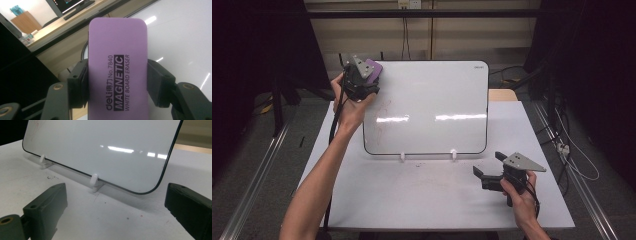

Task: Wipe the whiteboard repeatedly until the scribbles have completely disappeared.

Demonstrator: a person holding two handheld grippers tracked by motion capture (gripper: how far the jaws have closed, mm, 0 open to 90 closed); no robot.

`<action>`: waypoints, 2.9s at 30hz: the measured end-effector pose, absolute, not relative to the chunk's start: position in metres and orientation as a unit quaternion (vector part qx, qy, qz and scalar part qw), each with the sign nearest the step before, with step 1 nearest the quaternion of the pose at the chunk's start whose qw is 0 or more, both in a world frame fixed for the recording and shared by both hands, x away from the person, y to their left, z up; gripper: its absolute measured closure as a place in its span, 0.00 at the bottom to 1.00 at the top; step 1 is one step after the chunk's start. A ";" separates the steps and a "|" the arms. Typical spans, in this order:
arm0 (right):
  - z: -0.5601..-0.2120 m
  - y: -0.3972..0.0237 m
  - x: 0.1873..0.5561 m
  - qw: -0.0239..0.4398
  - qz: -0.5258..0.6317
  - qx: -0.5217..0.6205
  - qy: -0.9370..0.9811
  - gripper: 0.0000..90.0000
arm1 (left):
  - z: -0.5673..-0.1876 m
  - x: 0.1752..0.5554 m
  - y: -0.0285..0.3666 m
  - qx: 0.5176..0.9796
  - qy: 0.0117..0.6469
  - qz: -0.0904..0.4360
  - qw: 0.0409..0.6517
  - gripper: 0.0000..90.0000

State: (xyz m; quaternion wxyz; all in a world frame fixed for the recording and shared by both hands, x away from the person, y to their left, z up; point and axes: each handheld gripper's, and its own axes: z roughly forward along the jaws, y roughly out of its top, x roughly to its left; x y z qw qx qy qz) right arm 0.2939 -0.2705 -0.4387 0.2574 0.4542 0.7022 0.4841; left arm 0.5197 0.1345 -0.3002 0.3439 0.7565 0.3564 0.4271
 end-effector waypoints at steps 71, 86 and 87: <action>-0.439 -0.268 0.294 0.259 0.483 0.451 0.704 0.05 | -0.414 0.409 0.119 0.823 0.252 0.394 0.322 0.46; -0.439 -0.267 0.294 0.258 0.482 0.452 0.705 0.05 | -0.414 0.411 0.141 0.805 0.274 0.419 0.317 0.46; -0.439 -0.267 0.294 0.258 0.482 0.452 0.705 0.05 | -0.418 0.408 0.140 0.808 0.271 0.417 0.316 0.46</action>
